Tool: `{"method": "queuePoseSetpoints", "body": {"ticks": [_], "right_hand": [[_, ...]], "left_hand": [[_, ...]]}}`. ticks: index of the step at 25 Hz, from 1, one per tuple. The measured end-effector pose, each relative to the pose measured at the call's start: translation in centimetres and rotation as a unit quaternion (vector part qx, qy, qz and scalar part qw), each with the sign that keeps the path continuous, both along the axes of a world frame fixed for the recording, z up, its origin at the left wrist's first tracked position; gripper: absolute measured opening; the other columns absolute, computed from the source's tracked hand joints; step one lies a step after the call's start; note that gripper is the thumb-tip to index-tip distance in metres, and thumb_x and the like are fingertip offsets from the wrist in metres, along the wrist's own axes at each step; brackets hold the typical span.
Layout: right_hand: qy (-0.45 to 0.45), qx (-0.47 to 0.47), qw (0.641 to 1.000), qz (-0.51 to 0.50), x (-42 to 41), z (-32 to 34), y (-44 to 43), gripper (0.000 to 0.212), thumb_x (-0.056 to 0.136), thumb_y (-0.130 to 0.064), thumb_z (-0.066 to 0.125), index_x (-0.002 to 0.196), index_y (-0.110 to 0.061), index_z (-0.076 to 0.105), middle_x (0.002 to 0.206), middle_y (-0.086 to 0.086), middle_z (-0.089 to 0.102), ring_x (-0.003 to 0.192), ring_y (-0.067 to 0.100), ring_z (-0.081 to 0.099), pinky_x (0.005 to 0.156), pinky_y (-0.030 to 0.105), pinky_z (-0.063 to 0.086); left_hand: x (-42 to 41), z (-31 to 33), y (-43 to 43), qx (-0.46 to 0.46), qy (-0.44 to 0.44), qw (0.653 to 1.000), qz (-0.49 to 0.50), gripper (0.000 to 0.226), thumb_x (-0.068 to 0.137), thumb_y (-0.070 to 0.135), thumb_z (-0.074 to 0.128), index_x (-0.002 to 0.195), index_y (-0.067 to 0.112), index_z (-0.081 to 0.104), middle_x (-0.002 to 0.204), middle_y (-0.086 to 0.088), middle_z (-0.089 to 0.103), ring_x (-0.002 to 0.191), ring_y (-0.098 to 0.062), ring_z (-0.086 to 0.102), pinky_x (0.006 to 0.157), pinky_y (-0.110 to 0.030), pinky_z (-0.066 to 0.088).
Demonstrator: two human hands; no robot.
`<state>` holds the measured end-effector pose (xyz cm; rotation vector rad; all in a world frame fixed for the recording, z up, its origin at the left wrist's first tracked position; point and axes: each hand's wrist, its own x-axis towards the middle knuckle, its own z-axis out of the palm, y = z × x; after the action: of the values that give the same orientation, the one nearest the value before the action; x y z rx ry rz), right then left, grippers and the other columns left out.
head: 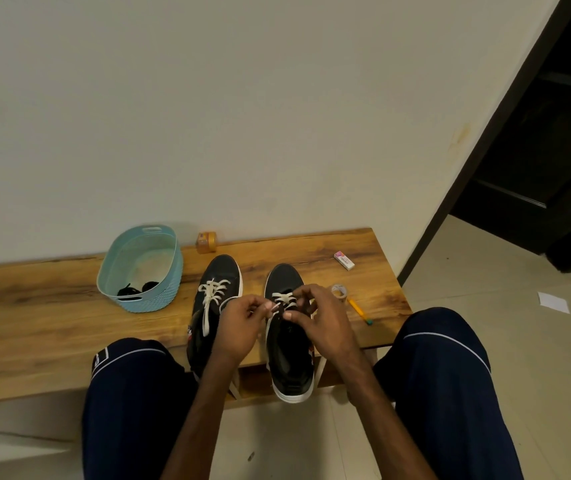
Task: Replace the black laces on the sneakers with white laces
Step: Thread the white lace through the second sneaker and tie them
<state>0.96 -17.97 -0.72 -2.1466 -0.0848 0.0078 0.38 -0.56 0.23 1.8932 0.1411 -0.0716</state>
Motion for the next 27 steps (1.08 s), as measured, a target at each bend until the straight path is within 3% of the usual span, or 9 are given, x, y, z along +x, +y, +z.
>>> {"method": "queuePoseSetpoints", "body": {"ticks": [2,5,9,13,15,19,23,25,27], "right_hand": [[0.066,-0.086,0.994,0.013,0.5,-1.4,-0.3,0.049,0.081,-0.036,0.079,0.123,-0.023,0.058,0.116,-0.007,0.057,0.107,0.011,0.055,0.091,0.03,0.051],[0.077,-0.117,0.99,0.005,0.7,-3.2,-0.1,0.04,0.087,-0.035,0.073,0.123,-0.022,0.06,0.116,-0.004,0.058,0.107,0.013,0.056,0.091,0.029,0.05],[0.054,-0.069,0.996,-0.025,1.0,-4.5,0.1,0.022,0.098,-0.021,0.058,0.117,-0.016,0.067,0.111,0.001,0.065,0.104,0.015,0.06,0.088,0.025,0.045],[0.102,0.034,0.993,-0.044,1.2,-5.2,-0.5,0.024,0.1,-0.013,0.052,0.118,-0.012,0.068,0.113,0.004,0.07,0.106,0.014,0.063,0.095,0.033,0.051],[0.114,0.06,0.99,-0.05,1.2,-5.6,-0.7,0.024,0.1,-0.013,0.053,0.119,-0.012,0.068,0.113,0.004,0.07,0.106,0.014,0.063,0.097,0.036,0.052],[0.116,0.07,0.989,-0.056,1.1,-5.9,-0.6,0.024,0.1,-0.014,0.053,0.119,-0.013,0.068,0.113,0.003,0.07,0.105,0.013,0.063,0.095,0.034,0.053],[0.119,0.086,0.987,-0.061,1.1,-6.2,-0.4,0.018,0.099,-0.024,0.058,0.112,-0.019,0.069,0.107,-0.003,0.07,0.1,0.01,0.064,0.088,0.031,0.054],[0.148,0.151,0.974,-0.083,1.1,-6.3,-0.3,0.016,0.099,-0.032,0.058,0.102,-0.021,0.069,0.099,-0.006,0.071,0.095,0.009,0.066,0.086,0.031,0.054],[0.166,0.185,0.963,-0.108,1.6,-6.3,0.0,0.014,0.099,-0.027,0.059,0.093,-0.019,0.068,0.091,-0.003,0.071,0.093,0.016,0.067,0.084,0.037,0.054]], "left_hand": [[0.2,-0.5,0.0,0.017,-0.022,0.998,0.058,0.012,0.095,0.013,0.063,0.098,0.014,0.074,0.084,0.002,0.073,0.072,-0.007,0.065,0.066,-0.027,0.051],[0.3,-1.4,-0.5,0.035,-0.021,0.996,0.074,0.013,0.093,0.012,0.065,0.101,0.015,0.075,0.09,0.007,0.074,0.084,-0.001,0.068,0.076,-0.03,0.057],[1.0,-2.4,-2.0,0.128,-0.032,0.991,0.026,0.01,0.093,0.014,0.066,0.099,0.015,0.075,0.092,0.006,0.074,0.089,-0.006,0.067,0.081,-0.026,0.055],[1.6,-3.2,-3.8,0.256,-0.045,0.965,0.008,0.01,0.094,0.023,0.065,0.097,0.018,0.072,0.101,0.003,0.072,0.094,-0.012,0.065,0.077,-0.021,0.044],[1.9,-3.5,-4.3,0.28,-0.048,0.959,-0.008,0.01,0.093,0.023,0.064,0.098,0.018,0.071,0.105,0.0,0.068,0.095,-0.013,0.063,0.076,-0.02,0.042],[2.3,-3.8,-5.0,0.321,-0.041,0.946,-0.029,0.011,0.094,0.024,0.061,0.099,0.018,0.069,0.11,-0.002,0.063,0.098,-0.016,0.061,0.082,-0.031,0.051],[2.4,-4.0,-5.1,0.398,-0.072,0.913,-0.058,0.017,0.098,0.026,0.055,0.107,0.02,0.068,0.112,0.0,0.062,0.105,-0.016,0.057,0.083,-0.03,0.049],[2.3,-4.2,-4.9,0.393,-0.076,0.915,-0.054,0.016,0.098,0.027,0.056,0.108,0.021,0.067,0.112,0.002,0.062,0.106,-0.016,0.056,0.083,-0.03,0.047],[2.0,-4.4,-4.6,0.363,-0.073,0.927,-0.054,0.017,0.097,0.029,0.058,0.109,0.022,0.066,0.112,0.003,0.061,0.107,-0.015,0.055,0.084,-0.029,0.047]]}}
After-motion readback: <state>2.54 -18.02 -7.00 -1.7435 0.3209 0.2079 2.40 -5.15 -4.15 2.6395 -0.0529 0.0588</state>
